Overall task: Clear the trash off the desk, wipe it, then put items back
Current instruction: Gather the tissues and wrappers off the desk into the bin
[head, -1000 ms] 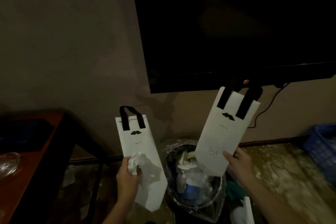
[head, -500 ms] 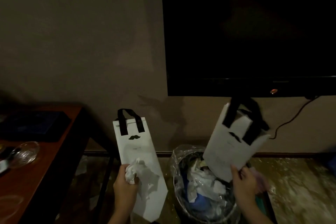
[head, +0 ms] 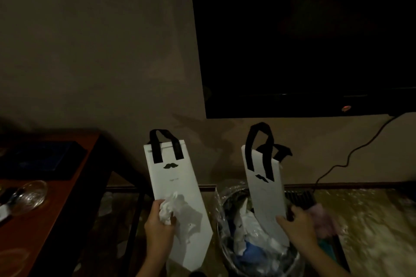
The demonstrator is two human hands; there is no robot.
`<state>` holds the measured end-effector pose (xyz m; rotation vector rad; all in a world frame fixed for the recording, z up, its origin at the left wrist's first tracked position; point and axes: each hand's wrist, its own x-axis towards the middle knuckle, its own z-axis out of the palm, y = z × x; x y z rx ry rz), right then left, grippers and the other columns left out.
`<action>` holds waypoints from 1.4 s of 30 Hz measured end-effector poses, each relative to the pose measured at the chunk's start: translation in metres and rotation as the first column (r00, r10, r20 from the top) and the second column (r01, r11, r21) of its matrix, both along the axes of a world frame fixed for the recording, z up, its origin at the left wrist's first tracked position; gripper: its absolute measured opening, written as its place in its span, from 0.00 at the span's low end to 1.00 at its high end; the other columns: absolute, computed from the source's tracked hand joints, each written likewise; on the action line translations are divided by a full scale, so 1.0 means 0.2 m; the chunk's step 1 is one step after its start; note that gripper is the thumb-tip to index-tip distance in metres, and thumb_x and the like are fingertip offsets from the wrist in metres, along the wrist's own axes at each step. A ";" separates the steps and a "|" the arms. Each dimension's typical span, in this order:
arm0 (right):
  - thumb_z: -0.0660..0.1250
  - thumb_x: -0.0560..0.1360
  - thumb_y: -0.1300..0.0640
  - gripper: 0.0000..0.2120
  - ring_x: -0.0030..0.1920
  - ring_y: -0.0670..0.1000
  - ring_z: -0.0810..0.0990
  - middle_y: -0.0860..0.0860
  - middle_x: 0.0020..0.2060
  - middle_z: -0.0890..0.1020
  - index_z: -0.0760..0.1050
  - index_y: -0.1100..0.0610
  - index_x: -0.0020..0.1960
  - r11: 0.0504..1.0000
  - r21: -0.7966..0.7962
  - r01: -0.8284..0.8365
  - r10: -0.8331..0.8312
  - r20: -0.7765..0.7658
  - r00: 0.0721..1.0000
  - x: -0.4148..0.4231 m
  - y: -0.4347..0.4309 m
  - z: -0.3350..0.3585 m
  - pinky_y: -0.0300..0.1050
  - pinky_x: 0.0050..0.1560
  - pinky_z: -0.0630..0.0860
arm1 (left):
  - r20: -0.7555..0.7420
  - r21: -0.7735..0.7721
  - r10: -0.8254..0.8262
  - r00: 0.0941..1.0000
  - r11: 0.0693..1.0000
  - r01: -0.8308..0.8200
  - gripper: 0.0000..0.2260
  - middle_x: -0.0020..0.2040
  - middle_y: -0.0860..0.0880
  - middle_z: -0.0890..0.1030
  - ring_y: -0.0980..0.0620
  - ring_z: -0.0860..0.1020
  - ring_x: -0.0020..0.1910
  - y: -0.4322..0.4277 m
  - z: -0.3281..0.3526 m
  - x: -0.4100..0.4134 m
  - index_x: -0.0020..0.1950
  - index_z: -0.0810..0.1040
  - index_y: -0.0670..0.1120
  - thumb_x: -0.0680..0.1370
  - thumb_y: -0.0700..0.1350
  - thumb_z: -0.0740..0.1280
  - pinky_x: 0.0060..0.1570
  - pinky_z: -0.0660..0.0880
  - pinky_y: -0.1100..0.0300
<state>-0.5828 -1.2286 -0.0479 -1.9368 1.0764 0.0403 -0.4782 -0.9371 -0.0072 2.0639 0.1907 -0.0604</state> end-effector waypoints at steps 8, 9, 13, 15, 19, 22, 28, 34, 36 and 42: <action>0.63 0.77 0.60 0.04 0.39 0.52 0.77 0.56 0.43 0.79 0.72 0.61 0.45 0.987 -0.014 -0.158 0.149 -0.256 0.955 -0.07 -0.03 0.01 0.38 0.38 0.73 | -0.029 0.006 0.026 0.999 1.000 -0.026 0.11 0.44 0.47 0.78 0.47 0.76 0.45 0.02 -0.07 0.02 0.52 0.74 0.48 0.75 0.34 0.67 0.45 0.71 0.56; 0.64 0.77 0.61 0.05 0.39 0.53 0.78 0.57 0.41 0.80 0.74 0.63 0.45 0.990 -0.046 -0.131 0.115 -0.257 0.959 -0.09 -0.03 -0.02 0.40 0.40 0.74 | -0.028 -0.005 0.014 0.999 1.000 -0.014 0.11 0.43 0.46 0.78 0.46 0.76 0.44 0.00 -0.06 0.02 0.51 0.73 0.47 0.75 0.33 0.67 0.45 0.70 0.57; 0.62 0.75 0.72 0.18 0.59 0.62 0.75 0.62 0.58 0.75 0.69 0.70 0.64 0.999 -0.022 0.037 -0.040 -0.212 0.977 -0.08 0.04 -0.17 0.47 0.61 0.70 | -0.016 -0.045 -0.022 1.000 0.999 0.021 0.10 0.44 0.48 0.78 0.48 0.76 0.44 -0.04 -0.02 0.04 0.50 0.74 0.48 0.76 0.33 0.66 0.44 0.71 0.57; 0.59 0.78 0.69 0.18 0.64 0.60 0.71 0.62 0.64 0.73 0.67 0.69 0.67 0.994 0.086 0.062 -0.043 -0.203 0.978 -0.02 0.06 -0.24 0.43 0.63 0.65 | 0.000 -0.032 -0.028 1.000 0.999 0.028 0.12 0.43 0.49 0.78 0.51 0.76 0.43 -0.04 0.00 0.06 0.47 0.73 0.50 0.76 0.32 0.65 0.41 0.71 0.60; 0.59 0.78 0.60 0.13 0.61 0.56 0.76 0.59 0.60 0.77 0.72 0.62 0.61 0.998 0.052 0.022 -0.003 -0.339 0.941 0.01 0.02 -0.30 0.44 0.59 0.72 | 0.008 -0.008 -0.034 0.999 0.999 0.034 0.14 0.42 0.53 0.78 0.58 0.75 0.42 -0.05 0.03 0.04 0.44 0.71 0.53 0.76 0.32 0.65 0.39 0.72 0.63; 0.61 0.77 0.61 0.13 0.59 0.59 0.77 0.60 0.60 0.77 0.70 0.63 0.61 0.996 0.012 -0.090 0.086 -0.441 0.893 0.04 -0.02 -0.44 0.47 0.58 0.75 | 0.016 -0.008 -0.039 0.999 0.999 0.039 0.14 0.43 0.54 0.77 0.60 0.75 0.43 -0.05 0.03 0.03 0.44 0.71 0.53 0.76 0.33 0.65 0.39 0.70 0.67; 0.71 0.70 0.55 0.21 0.57 0.59 0.78 0.62 0.56 0.80 0.75 0.67 0.58 0.973 0.125 -0.195 0.232 -0.497 0.836 0.00 0.06 -0.29 0.44 0.50 0.73 | 0.000 -0.019 -0.039 0.999 0.999 0.039 0.14 0.44 0.52 0.79 0.57 0.77 0.45 0.03 0.01 -0.01 0.46 0.72 0.52 0.76 0.32 0.65 0.43 0.75 0.63; 0.73 0.70 0.52 0.15 0.47 0.50 0.78 0.52 0.38 0.76 0.70 0.60 0.36 0.920 0.218 -0.326 0.390 -0.414 0.823 -0.03 0.08 0.09 0.37 0.46 0.73 | 0.011 -0.079 -0.057 0.998 0.995 0.058 0.16 0.42 0.50 0.80 0.54 0.78 0.44 0.05 0.01 -0.01 0.46 0.74 0.50 0.75 0.28 0.63 0.39 0.73 0.67; 0.72 0.72 0.49 0.17 0.36 0.46 0.77 0.50 0.31 0.76 0.75 0.63 0.36 0.883 0.289 -0.369 0.451 -0.306 0.839 0.00 0.16 0.21 0.34 0.35 0.71 | -0.007 -0.144 -0.022 1.000 0.989 0.021 0.12 0.44 0.49 0.79 0.52 0.78 0.46 0.02 0.00 -0.02 0.49 0.74 0.47 0.76 0.29 0.63 0.41 0.73 0.65; 0.65 0.73 0.37 0.28 0.54 0.48 0.78 0.50 0.56 0.79 0.71 0.55 0.64 0.763 0.457 -0.458 0.501 0.032 0.865 0.22 0.52 0.32 0.41 0.51 0.74 | -0.009 -0.269 -0.066 0.998 0.961 0.061 0.11 0.45 0.50 0.79 0.55 0.77 0.45 0.01 0.07 -0.11 0.47 0.74 0.49 0.76 0.32 0.65 0.42 0.72 0.67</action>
